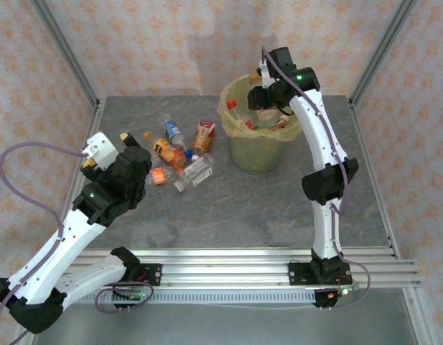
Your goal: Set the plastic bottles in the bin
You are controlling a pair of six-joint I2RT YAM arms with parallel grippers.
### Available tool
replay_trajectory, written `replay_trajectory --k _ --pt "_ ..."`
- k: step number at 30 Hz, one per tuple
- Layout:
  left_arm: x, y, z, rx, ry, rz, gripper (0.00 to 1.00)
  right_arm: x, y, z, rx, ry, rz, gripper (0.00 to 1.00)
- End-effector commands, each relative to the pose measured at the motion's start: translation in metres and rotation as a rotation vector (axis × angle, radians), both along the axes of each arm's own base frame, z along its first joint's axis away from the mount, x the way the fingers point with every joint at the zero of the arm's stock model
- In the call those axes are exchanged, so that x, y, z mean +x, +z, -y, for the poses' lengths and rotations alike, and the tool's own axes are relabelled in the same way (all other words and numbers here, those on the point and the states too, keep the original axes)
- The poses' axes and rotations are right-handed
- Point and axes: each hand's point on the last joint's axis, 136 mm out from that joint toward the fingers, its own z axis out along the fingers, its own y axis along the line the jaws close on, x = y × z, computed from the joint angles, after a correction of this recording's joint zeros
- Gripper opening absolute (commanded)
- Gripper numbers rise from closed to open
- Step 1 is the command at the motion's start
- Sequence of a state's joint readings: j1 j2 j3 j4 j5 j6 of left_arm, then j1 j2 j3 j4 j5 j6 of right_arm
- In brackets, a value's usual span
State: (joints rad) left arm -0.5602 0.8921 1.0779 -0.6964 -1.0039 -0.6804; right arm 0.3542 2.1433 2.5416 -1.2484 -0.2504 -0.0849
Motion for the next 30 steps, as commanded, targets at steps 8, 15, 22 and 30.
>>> replay_trajectory --k 8,15,22,30 --pt "-0.007 0.007 -0.011 0.035 0.058 0.001 1.00 0.014 0.000 0.000 -0.031 0.016 0.047 0.76" --pt "-0.007 0.007 -0.011 0.036 0.058 0.000 1.00 0.005 0.020 0.005 0.003 -0.021 0.074 0.79" --pt "-0.007 0.008 -0.011 0.034 0.058 0.003 1.00 -0.005 0.029 0.012 0.015 -0.059 0.084 0.61" --pt "0.017 -0.001 0.008 0.052 -0.072 -0.094 1.00 -0.021 0.046 0.022 0.047 -0.115 0.116 0.61"
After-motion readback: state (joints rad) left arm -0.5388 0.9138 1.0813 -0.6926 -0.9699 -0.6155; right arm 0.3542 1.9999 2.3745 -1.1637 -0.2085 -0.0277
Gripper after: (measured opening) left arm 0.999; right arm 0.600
